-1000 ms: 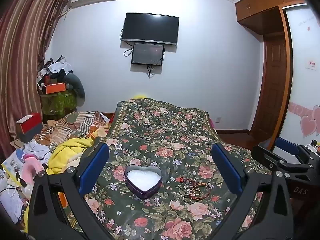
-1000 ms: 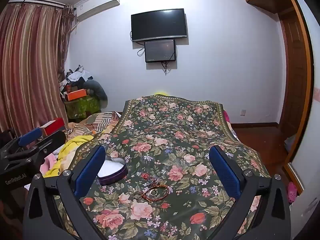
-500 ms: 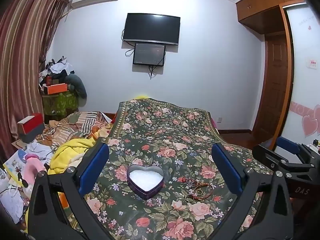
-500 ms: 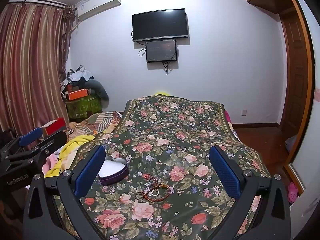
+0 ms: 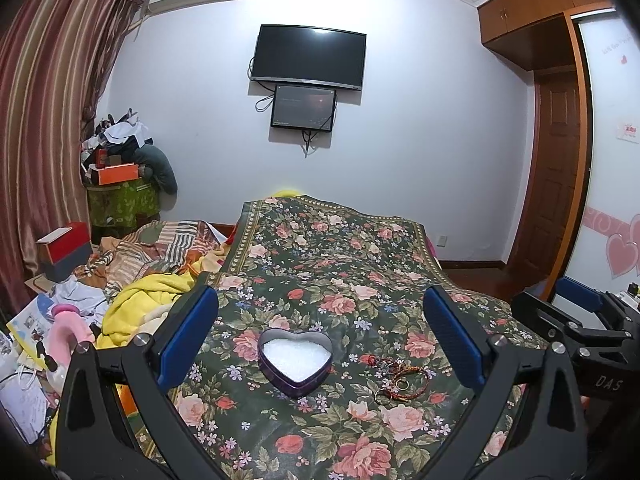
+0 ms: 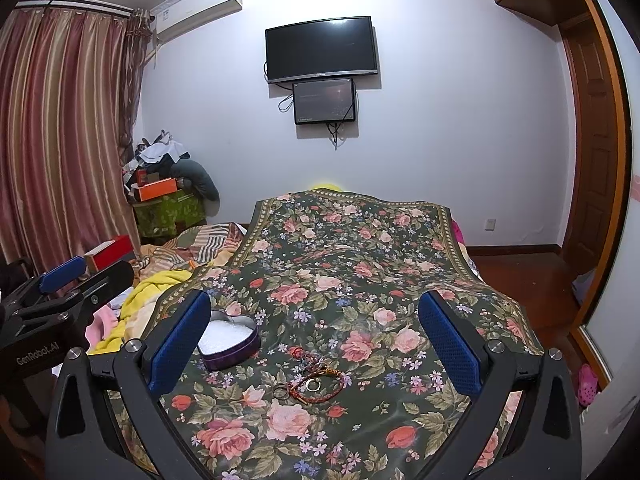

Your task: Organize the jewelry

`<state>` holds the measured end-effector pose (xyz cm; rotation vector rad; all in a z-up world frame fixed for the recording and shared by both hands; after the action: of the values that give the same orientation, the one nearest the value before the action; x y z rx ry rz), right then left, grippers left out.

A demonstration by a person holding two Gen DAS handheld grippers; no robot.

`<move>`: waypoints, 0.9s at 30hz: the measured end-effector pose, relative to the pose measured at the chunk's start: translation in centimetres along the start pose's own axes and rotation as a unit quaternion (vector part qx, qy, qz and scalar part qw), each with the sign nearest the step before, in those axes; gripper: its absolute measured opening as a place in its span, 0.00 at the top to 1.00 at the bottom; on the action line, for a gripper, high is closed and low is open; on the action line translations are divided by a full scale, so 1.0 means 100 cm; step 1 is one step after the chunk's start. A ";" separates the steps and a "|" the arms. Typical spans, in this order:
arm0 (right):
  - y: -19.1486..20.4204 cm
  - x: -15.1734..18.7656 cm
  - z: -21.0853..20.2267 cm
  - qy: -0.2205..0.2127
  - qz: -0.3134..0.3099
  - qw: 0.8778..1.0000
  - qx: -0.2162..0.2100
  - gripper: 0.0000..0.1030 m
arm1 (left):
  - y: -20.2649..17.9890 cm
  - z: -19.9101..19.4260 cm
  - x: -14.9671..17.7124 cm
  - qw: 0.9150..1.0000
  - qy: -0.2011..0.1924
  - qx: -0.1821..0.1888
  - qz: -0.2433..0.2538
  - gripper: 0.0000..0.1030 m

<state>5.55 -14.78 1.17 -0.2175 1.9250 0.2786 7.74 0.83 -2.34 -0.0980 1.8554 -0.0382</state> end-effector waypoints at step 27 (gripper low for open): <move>0.000 0.000 0.000 0.000 0.000 1.000 0.000 0.00 | 0.000 0.000 0.002 1.000 0.000 0.000 0.000 0.00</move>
<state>5.51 -14.74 1.19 -0.2179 1.9253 0.2783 7.70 0.77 -2.53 -0.0974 1.8549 -0.0376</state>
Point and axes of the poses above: each gripper's, at about its wrist camera, not at the fingertips, and z roughly the way its jaws point, y to its left, x to its underside, the point moved 8 cm from there along z, roughly the way its jaws point, and after that the axes turned 2 degrees about z, right-handed, at the moved point
